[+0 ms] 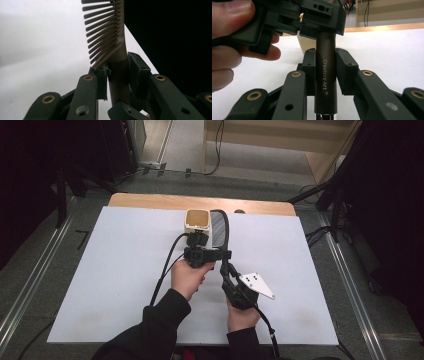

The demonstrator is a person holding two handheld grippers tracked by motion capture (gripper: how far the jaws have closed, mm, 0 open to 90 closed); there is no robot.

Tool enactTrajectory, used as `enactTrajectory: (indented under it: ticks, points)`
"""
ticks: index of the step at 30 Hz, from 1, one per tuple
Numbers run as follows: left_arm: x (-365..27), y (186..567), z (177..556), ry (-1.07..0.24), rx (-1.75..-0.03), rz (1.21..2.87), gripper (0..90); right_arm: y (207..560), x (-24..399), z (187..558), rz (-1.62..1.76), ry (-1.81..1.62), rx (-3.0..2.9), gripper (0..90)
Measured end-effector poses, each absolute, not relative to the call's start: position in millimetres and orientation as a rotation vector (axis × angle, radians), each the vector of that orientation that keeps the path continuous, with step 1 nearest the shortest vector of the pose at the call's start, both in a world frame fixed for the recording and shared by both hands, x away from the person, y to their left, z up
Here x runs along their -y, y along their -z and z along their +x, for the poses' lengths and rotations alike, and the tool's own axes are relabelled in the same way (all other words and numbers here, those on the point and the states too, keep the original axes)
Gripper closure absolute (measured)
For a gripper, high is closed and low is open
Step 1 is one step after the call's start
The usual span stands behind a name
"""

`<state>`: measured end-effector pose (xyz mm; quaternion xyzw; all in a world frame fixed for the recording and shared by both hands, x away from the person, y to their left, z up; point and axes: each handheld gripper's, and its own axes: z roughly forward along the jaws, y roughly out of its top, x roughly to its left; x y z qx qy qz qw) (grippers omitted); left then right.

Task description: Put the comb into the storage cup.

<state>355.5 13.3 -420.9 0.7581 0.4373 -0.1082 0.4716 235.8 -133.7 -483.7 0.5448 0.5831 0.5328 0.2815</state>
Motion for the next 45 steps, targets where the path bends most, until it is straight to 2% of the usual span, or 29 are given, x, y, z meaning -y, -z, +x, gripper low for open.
enactTrajectory:
  ticks: [8,15,22,24,38,45]
  points:
    - [-15,420,356,0.270,-1.066,1.854,72.5,484,133,237,1.418,-1.419,-1.595,65.2]
    - [-19,419,357,0.247,-1.070,1.859,72.5,483,133,238,1.406,-1.428,-1.633,52.6]
    - [-28,418,360,0.200,-1.081,1.874,72.5,484,136,241,1.411,-1.449,-1.704,43.9]
    - [-30,418,361,0.186,-1.082,1.883,72.5,485,136,243,1.413,-1.458,-1.750,38.5]
    - [-52,416,365,0.111,-1.089,1.915,72.5,480,132,250,1.361,-1.420,-1.887,27.2]
    - [-62,416,366,0.094,-1.098,1.911,72.5,485,128,258,1.378,-1.486,-2.011,24.4]
